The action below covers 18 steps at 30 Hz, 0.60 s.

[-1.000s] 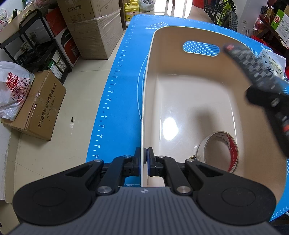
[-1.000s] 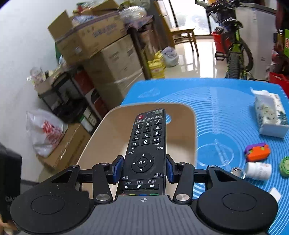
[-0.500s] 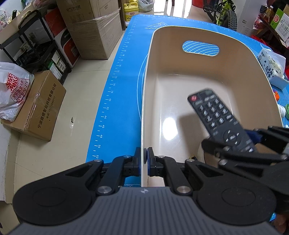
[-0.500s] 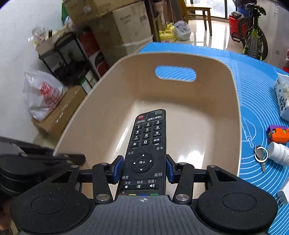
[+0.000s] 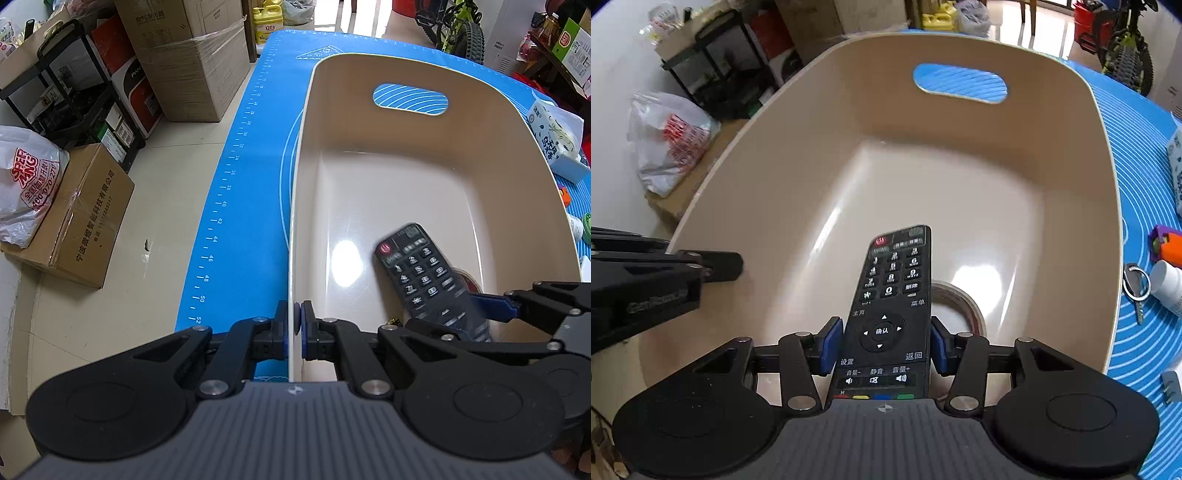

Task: Organize rigid objects
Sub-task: 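Lift the remote with the right gripper and lower it into the basket, then open the right gripper, move it to the white charger and grasp it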

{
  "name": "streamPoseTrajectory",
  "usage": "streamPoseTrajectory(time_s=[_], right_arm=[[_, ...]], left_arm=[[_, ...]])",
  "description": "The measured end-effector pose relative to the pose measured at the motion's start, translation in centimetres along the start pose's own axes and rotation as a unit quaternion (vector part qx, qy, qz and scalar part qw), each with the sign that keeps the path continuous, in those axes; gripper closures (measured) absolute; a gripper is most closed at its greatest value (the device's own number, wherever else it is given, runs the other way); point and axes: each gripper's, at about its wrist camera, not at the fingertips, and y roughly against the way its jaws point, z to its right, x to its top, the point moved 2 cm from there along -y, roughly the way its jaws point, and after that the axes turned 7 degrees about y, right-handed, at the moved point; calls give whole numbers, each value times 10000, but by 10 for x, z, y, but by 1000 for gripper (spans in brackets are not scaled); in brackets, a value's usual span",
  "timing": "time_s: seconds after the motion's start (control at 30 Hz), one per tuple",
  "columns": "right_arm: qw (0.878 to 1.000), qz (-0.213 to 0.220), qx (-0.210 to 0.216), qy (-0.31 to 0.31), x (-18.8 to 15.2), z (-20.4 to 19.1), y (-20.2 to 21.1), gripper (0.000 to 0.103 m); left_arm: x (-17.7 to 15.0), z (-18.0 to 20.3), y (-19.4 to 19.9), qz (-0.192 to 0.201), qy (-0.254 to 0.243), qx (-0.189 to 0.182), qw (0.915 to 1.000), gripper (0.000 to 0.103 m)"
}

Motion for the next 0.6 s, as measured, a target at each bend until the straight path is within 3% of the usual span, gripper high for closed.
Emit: streamPoseTrajectory(time_s=[0.27,0.6], right_arm=[[9980,555,292,71,-6,10,37,33],[9912,1295,277,-44,-1,40,101,26]], left_arm=[[0,0,-1,2,28,10,10000,96],[0,2,1,12,30,8,10000,96]])
